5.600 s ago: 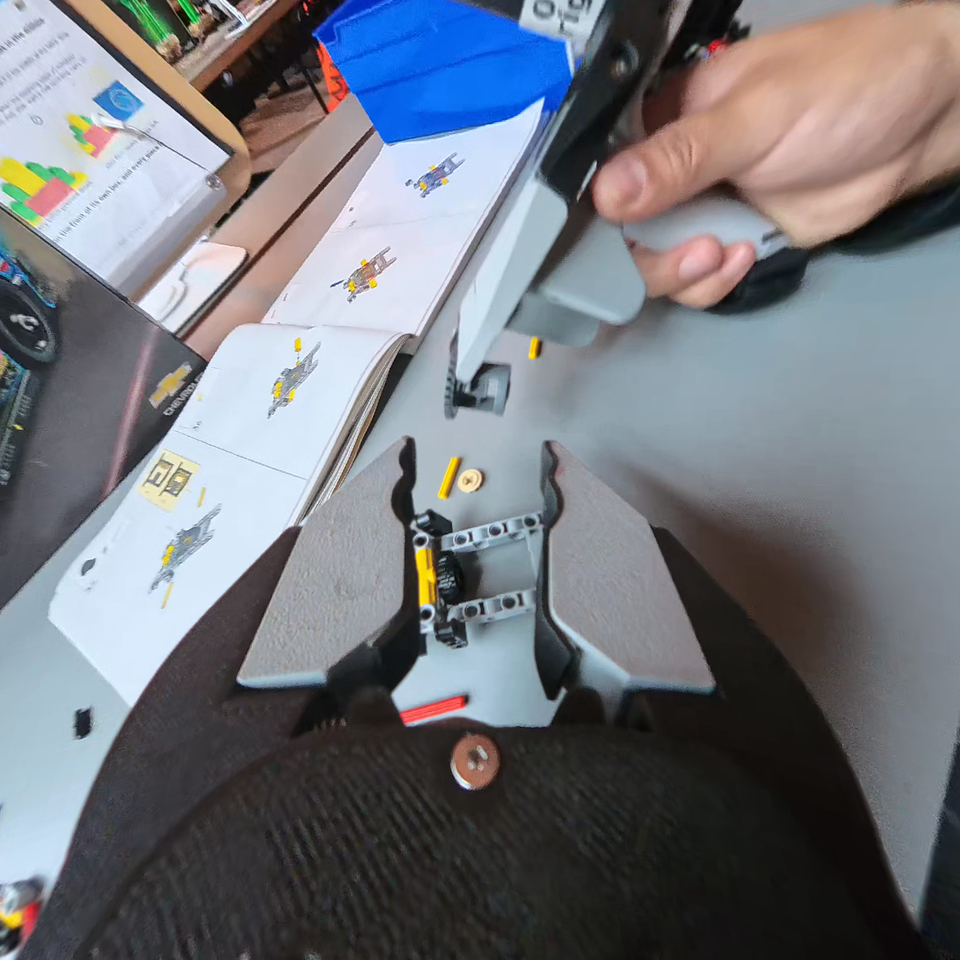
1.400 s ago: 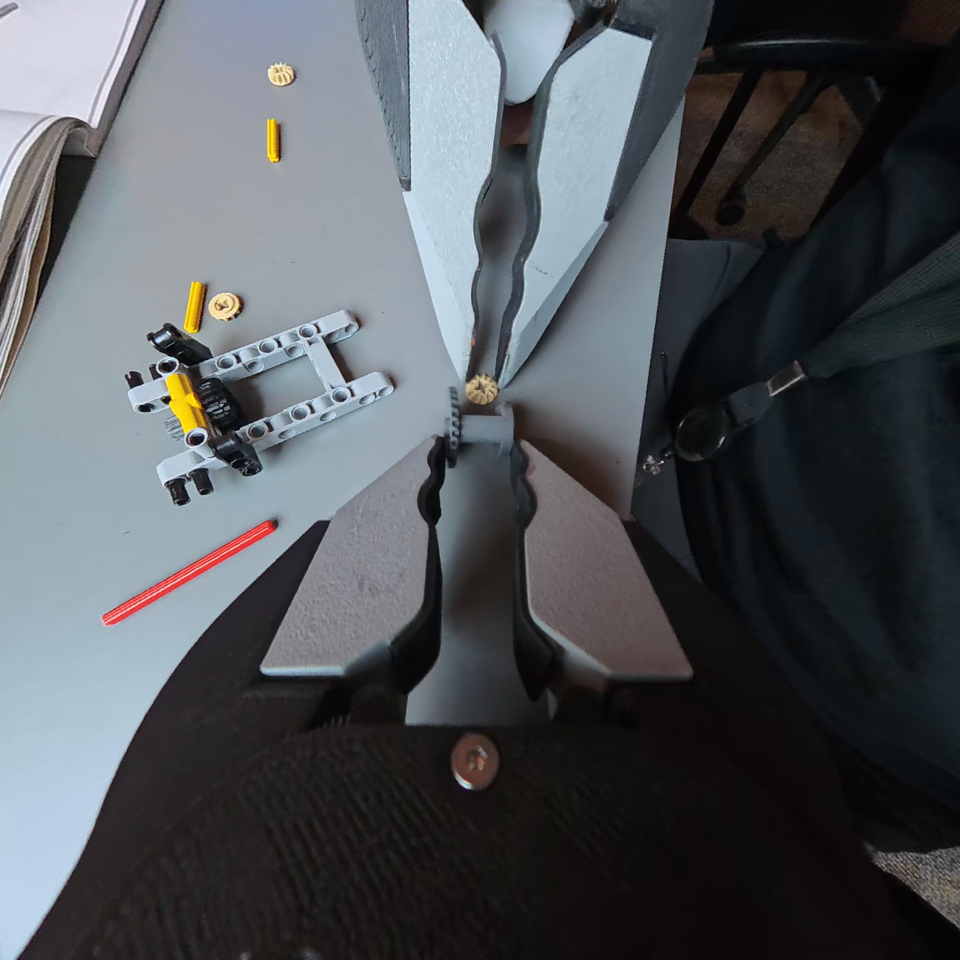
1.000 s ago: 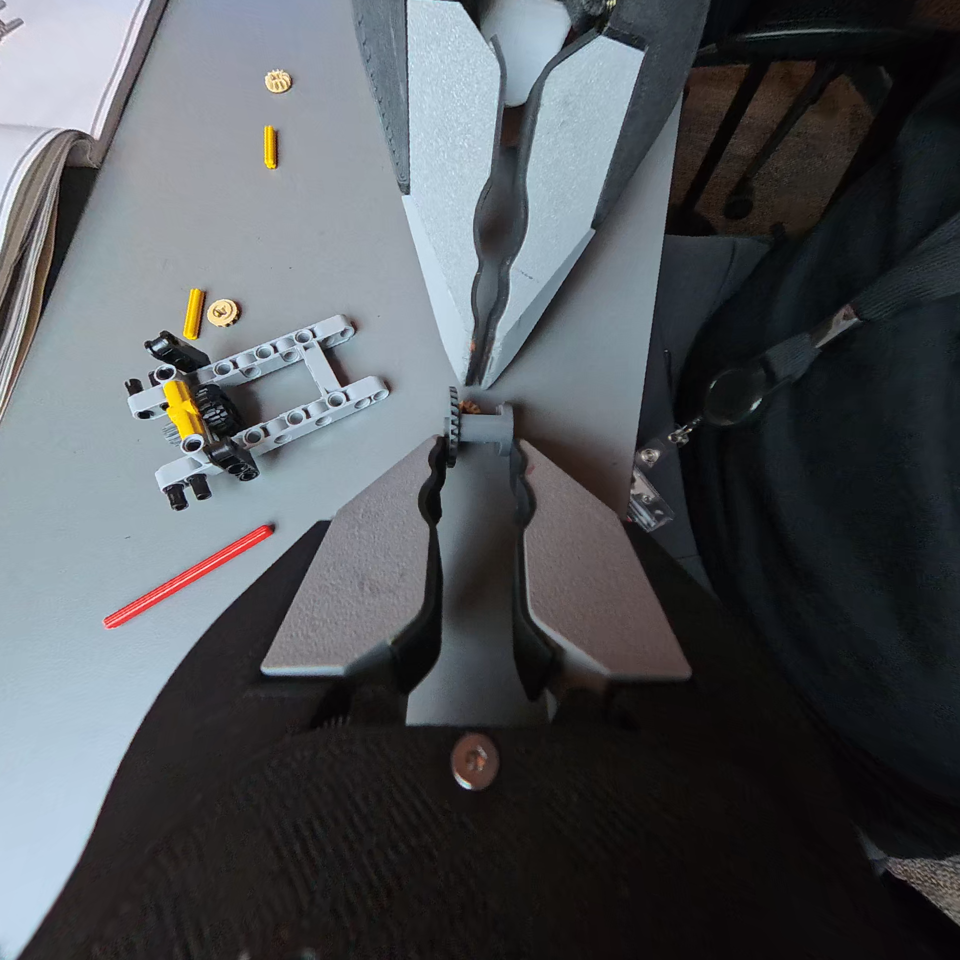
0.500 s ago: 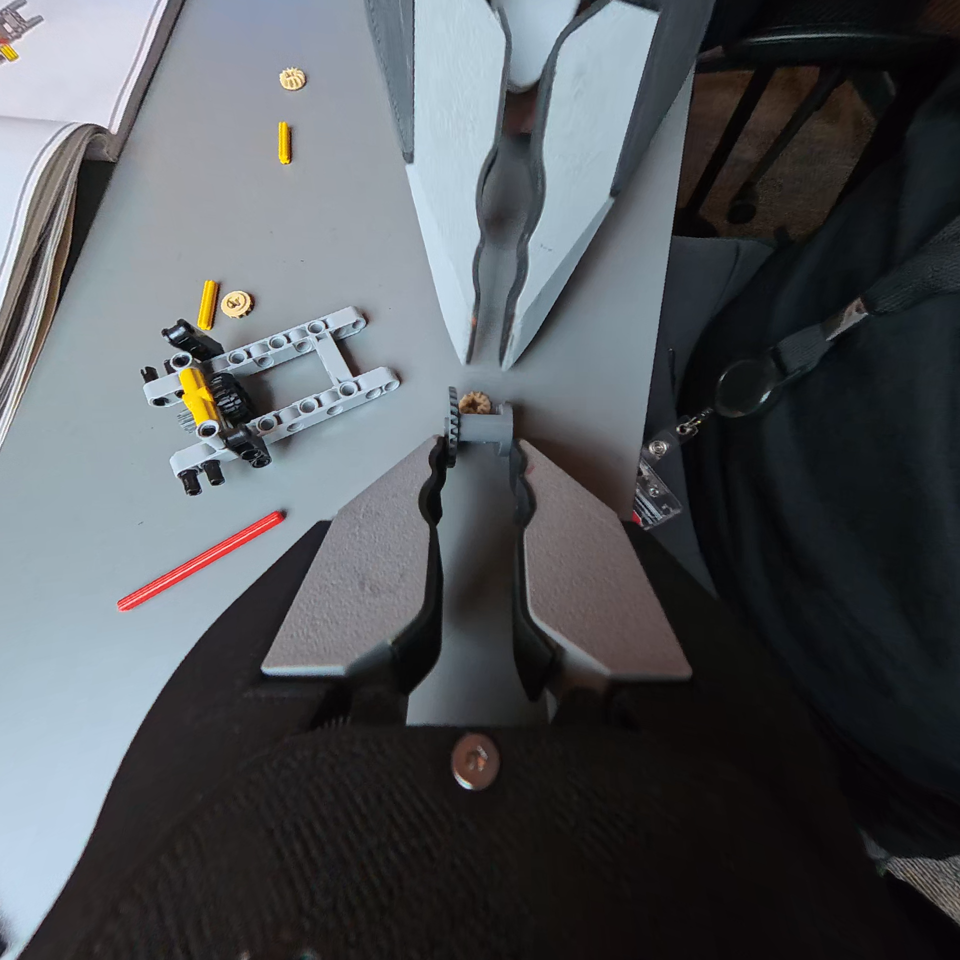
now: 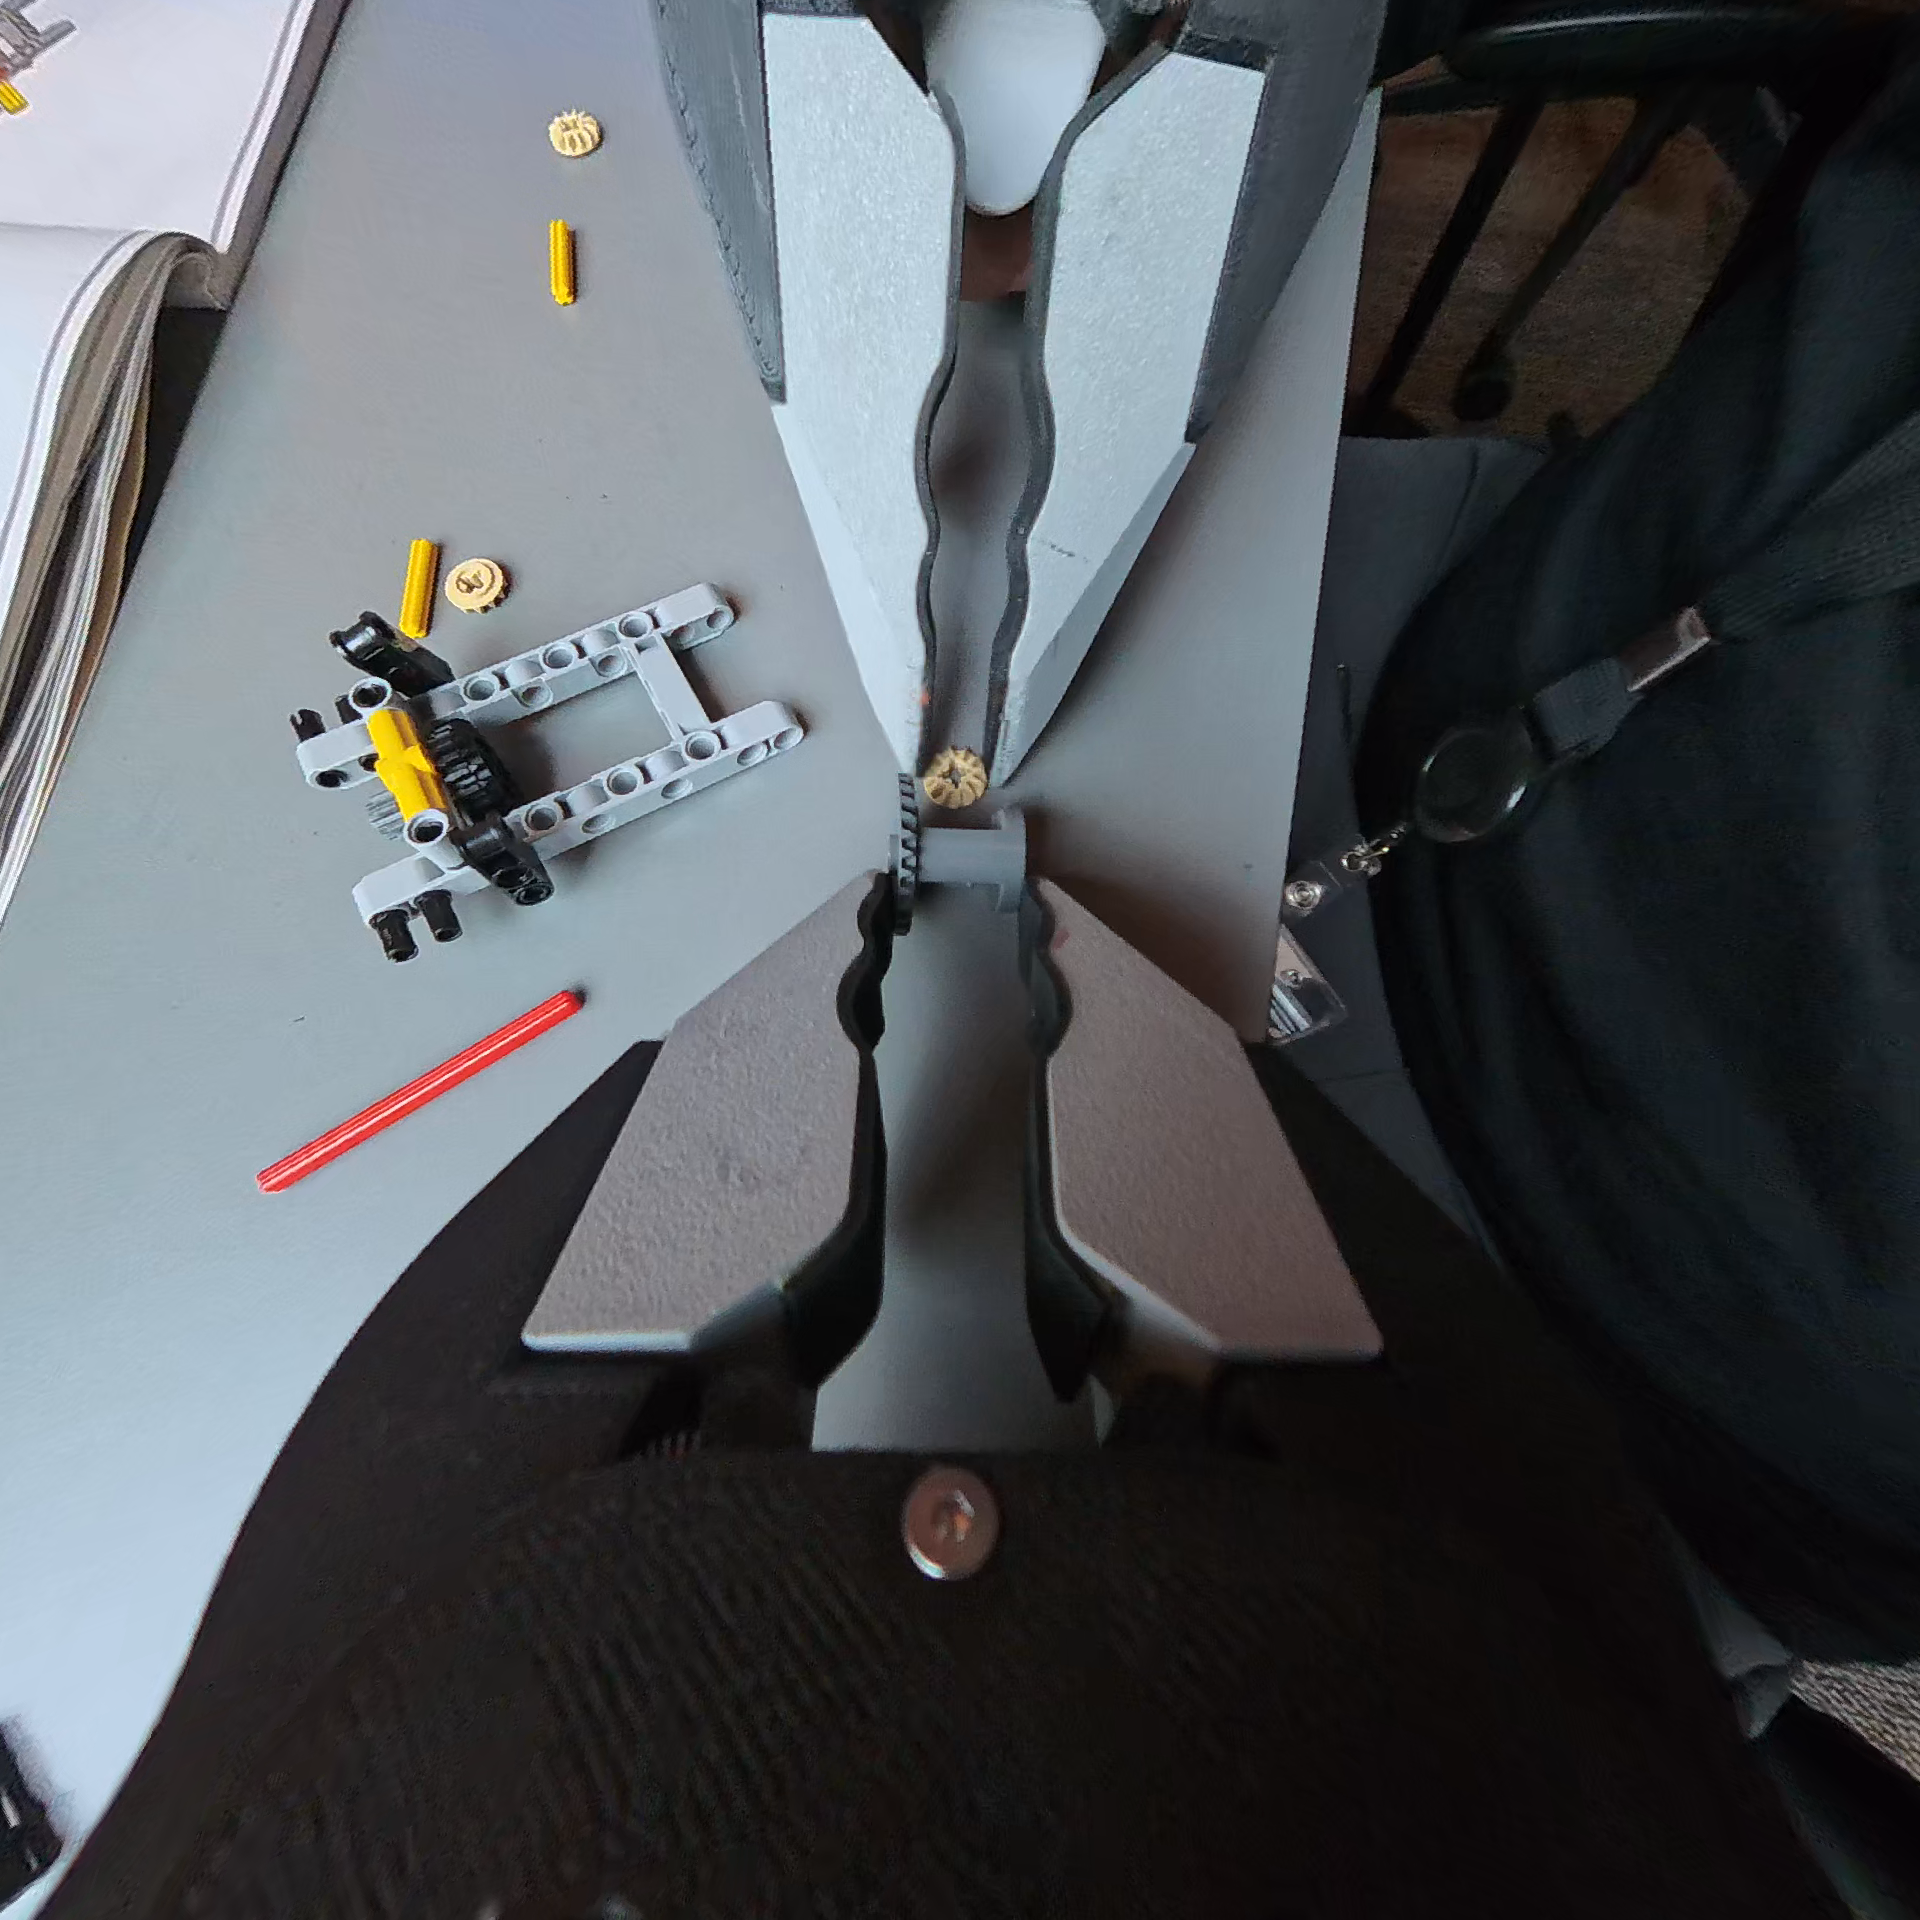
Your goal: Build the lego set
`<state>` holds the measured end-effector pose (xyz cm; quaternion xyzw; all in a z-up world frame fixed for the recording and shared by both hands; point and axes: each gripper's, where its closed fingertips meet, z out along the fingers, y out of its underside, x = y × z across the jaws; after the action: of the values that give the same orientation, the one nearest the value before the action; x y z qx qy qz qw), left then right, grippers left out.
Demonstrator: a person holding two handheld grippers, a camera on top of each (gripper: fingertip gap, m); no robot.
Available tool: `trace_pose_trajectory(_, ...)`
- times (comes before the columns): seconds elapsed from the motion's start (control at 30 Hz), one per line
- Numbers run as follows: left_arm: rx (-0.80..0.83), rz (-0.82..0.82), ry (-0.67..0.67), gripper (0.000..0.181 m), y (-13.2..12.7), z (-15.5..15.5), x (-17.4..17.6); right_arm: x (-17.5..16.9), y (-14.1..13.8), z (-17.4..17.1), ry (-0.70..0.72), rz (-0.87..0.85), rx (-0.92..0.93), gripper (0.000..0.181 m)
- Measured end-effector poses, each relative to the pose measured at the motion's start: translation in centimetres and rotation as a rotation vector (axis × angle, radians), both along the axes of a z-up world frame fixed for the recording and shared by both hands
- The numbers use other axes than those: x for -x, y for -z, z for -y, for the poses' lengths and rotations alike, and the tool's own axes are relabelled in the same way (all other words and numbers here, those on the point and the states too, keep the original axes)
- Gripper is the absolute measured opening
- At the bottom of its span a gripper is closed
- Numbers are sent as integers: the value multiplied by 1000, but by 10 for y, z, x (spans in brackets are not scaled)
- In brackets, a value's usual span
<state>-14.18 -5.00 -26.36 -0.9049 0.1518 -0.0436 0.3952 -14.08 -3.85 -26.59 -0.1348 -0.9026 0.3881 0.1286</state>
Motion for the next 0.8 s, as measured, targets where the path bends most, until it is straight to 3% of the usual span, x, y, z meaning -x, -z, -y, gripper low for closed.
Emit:
trace_pose_trajectory(0.33, 15, 27, 6, 21, 0, -8, -2, -4, -15, 0, -22, -102, 63, 8)
trace_pose_trajectory(0.8, 22, 48, 86, 22, 0, -12, -3, -2, -17, 1, -22, -252, 4, 8)
